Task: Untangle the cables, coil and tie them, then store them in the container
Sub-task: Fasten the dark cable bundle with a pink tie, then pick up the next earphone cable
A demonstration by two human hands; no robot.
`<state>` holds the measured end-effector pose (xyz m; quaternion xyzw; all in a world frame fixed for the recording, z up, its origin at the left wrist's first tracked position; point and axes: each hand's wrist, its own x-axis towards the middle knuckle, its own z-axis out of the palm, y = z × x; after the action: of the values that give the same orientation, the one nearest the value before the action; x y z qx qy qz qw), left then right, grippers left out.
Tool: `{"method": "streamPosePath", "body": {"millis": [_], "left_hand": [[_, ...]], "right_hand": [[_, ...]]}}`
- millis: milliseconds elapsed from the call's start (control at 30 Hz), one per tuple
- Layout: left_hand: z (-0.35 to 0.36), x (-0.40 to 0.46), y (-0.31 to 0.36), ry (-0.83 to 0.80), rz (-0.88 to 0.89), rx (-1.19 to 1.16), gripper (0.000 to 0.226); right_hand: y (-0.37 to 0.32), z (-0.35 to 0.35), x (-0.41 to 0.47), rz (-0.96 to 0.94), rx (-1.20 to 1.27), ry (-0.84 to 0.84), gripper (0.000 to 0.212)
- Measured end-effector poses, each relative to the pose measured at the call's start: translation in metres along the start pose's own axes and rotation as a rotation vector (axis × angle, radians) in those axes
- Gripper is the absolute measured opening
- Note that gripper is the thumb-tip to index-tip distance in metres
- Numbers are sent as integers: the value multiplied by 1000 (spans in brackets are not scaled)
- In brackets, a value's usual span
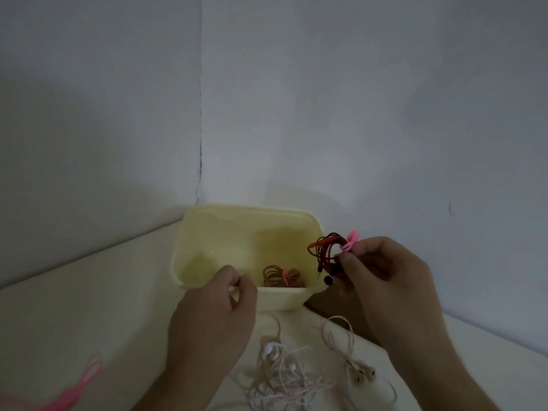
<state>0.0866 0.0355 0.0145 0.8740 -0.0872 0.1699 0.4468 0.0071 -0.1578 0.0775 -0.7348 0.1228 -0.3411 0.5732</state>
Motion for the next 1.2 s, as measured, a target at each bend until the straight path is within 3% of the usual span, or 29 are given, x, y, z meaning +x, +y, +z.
{"method": "streamPosePath", "body": {"millis": [300, 533, 600, 733, 867, 967, 1100, 1200], "left_hand": [[6, -15, 8, -7, -60, -193, 23], [12, -14, 2, -8, 7, -253, 25], [14, -10, 0, 3, 26, -293, 29], [16, -1, -2, -19, 49, -364, 10], [22, 8, -8, -79, 41, -422, 35], [24, 3, -7, -86, 116, -479, 47], [21, -4, -12, -47, 166, -453, 27], [22, -13, -11, -187, 202, -396, 20]], "right_hand": [[-1, 68, 46, -101, -510, -153, 18], [5, 109, 63, -26, -610, -330, 26], [3, 100, 56, -75, -579, -304, 25], [-6, 64, 28, -207, -434, -170, 25], [-6, 20, 4, -213, -409, -22, 28], [6, -6, -6, -78, -476, -121, 33], [18, -27, 1, 58, -645, -316, 43], [31, -43, 8, 101, -868, -343, 35]]}}
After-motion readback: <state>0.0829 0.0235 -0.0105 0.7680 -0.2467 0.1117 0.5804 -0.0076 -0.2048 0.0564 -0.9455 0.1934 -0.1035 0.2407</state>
